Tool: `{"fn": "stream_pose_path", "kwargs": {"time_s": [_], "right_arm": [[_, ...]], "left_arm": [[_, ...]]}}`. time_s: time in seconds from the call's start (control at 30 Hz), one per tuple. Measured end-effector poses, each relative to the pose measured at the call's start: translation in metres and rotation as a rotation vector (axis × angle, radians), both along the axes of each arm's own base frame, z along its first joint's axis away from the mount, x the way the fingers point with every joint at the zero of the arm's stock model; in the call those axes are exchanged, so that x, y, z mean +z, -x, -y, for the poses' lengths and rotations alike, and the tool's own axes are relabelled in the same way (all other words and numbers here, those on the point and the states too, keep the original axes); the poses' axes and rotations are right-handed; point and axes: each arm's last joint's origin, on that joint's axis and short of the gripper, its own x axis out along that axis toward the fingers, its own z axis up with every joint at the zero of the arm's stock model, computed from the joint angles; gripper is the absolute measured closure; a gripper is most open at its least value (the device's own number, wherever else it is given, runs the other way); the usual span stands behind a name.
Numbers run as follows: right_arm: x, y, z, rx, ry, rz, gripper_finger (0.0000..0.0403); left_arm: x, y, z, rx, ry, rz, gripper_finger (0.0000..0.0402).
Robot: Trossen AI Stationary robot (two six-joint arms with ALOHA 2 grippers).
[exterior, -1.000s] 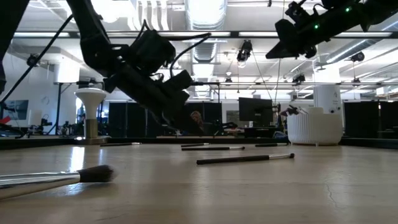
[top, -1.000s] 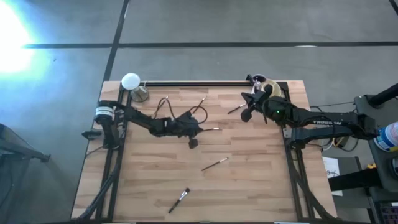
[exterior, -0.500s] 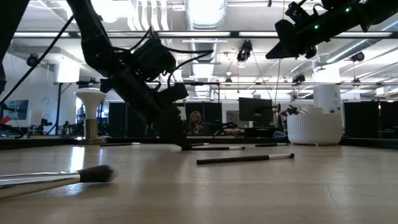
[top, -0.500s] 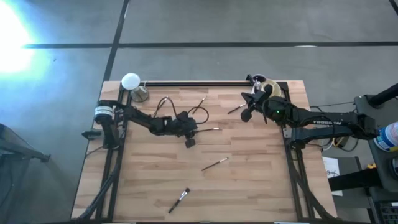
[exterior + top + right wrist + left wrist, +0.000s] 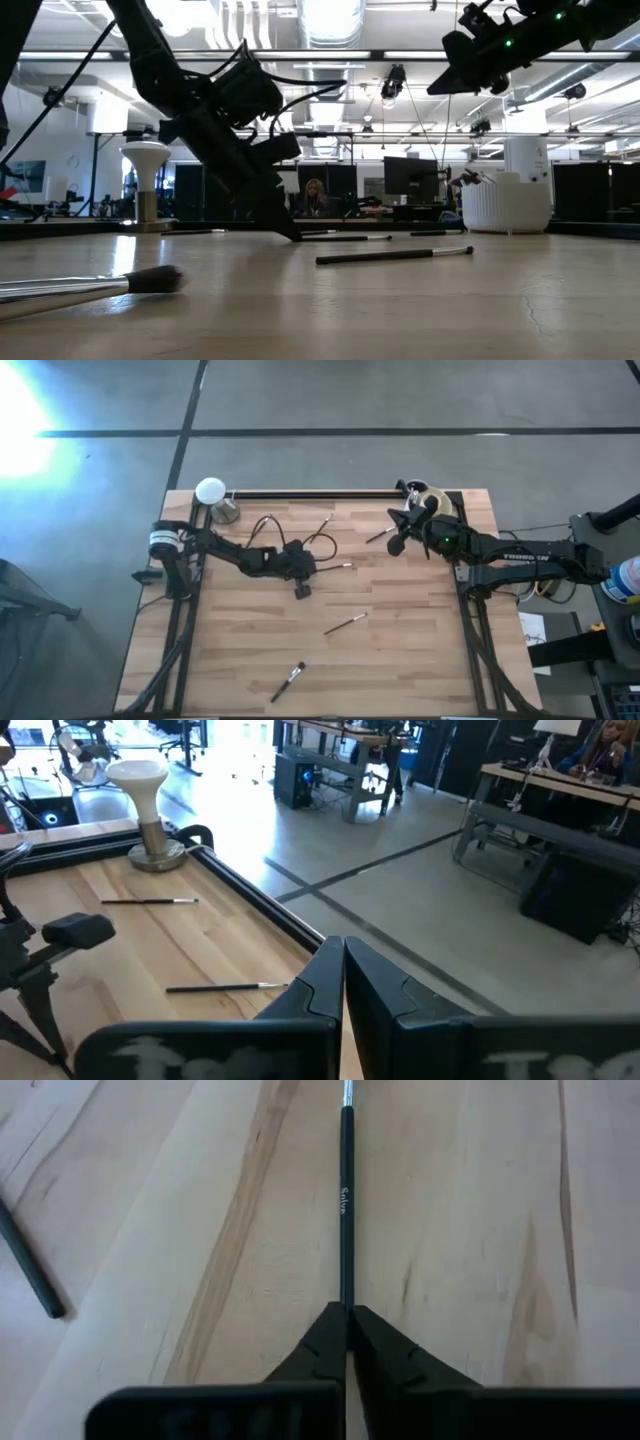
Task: Put items in baskets/containers
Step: Put the black eyeshadow brush into the white organizer
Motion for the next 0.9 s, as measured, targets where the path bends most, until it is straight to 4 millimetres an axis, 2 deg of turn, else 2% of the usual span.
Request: {"fn": "stream_pose_path", "kwargs": {"time_s": [0.33,0.6,0.9], "right_arm": [[-0.001,0.0,0.0,0.009,-0.002,0.0,0.0394],[-0.003,0.0,0.0,0.01,0.002,-0.008,0.0394],[-0.003,0.0,0.0,0.014,0.004,0.011,0.0394]], "left_arm": [[0.009,0.002,0.001,-0.002,-0.005,0.031,0.04],[0.019,0.014,0.002,0.005,-0.003,0.081,0.0401],[0.037,0.029,0.004,0.004,-0.016,0.23,0.0401]]}}
